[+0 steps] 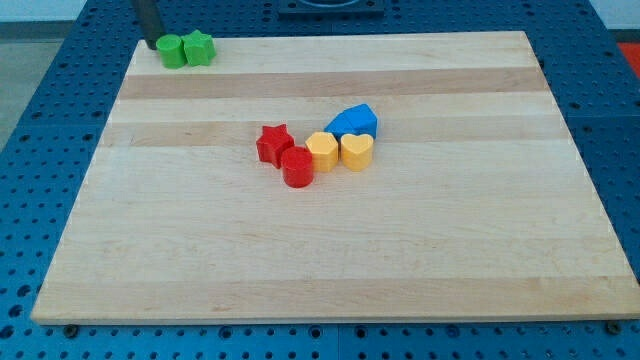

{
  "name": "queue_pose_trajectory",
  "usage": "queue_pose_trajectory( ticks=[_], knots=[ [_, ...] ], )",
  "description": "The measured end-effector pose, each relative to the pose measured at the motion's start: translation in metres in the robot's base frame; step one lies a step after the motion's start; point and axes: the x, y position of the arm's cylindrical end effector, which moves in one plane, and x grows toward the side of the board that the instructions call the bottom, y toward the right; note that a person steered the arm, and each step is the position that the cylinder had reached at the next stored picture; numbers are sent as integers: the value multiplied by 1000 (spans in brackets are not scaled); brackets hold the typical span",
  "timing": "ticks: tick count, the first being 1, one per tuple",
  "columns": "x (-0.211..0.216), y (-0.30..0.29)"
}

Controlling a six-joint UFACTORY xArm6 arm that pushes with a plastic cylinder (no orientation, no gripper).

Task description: Push the green star into the yellow hexagon

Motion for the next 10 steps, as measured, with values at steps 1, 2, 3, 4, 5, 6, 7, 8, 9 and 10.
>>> queue_pose_trajectory(
  ticks=[1,2,3,4,5,6,7,8,9,10],
  knots=[
    [0,17],
    [-1,57],
    [-1,85],
    [6,87],
    [6,55],
    [18,34],
    [33,58],
    [33,109],
    [35,158],
    [36,201]
  ],
)
